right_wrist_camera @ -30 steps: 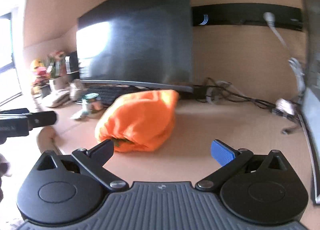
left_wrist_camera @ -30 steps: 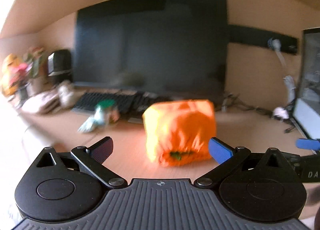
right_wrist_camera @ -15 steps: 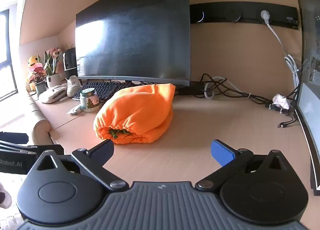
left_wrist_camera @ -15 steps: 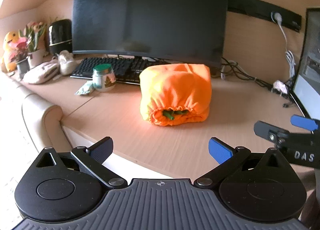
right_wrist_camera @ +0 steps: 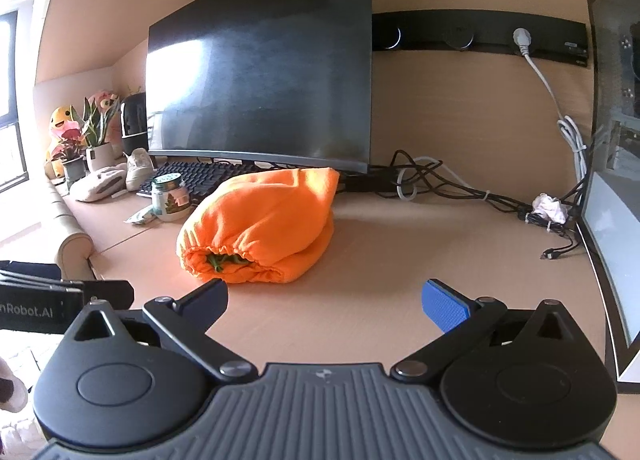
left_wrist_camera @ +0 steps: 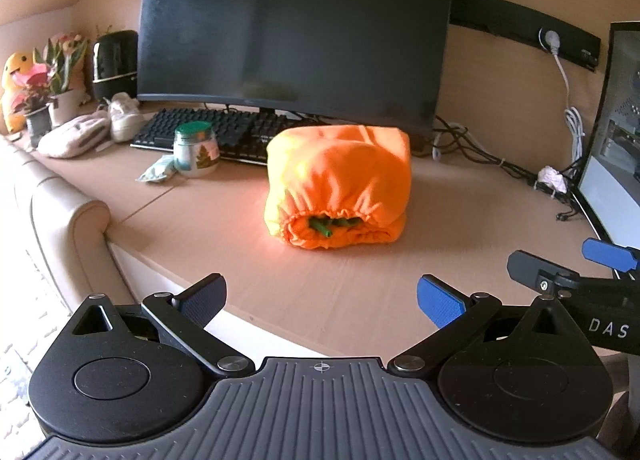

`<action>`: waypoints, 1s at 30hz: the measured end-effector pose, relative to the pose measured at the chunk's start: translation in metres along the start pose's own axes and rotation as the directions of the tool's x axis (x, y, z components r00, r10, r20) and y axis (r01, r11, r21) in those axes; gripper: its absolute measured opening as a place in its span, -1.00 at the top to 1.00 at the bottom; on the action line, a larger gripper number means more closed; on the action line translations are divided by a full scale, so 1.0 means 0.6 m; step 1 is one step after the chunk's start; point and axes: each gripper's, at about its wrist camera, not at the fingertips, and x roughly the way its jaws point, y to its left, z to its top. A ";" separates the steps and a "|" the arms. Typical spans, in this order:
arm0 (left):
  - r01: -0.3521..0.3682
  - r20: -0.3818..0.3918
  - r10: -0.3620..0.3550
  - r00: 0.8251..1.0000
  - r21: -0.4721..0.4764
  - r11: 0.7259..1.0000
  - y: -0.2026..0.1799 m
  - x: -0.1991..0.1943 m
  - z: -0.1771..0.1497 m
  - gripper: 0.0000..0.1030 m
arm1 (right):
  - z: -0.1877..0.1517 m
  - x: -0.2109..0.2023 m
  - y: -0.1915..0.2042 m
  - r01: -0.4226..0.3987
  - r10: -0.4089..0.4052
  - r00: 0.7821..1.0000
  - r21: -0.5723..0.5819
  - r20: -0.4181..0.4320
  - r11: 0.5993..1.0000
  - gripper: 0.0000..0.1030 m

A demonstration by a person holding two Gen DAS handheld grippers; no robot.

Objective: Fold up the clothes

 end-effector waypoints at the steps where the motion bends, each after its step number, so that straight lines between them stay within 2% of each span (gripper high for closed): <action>1: -0.004 0.003 0.004 1.000 0.005 1.000 -0.001 -0.001 0.000 -1.00 | -0.001 0.000 0.000 -0.001 0.001 1.000 0.002 -0.002 1.000 -1.00; 9: -0.018 0.063 0.014 0.998 0.072 0.997 -0.014 -0.015 0.001 -1.00 | -0.005 -0.003 0.002 -0.012 0.012 1.000 0.000 -0.005 1.000 -1.00; 30: -0.014 -0.008 0.015 1.000 0.062 0.998 -0.018 0.006 -0.001 -1.00 | -0.008 0.008 -0.006 -0.010 0.011 0.999 0.019 -0.030 1.000 -1.00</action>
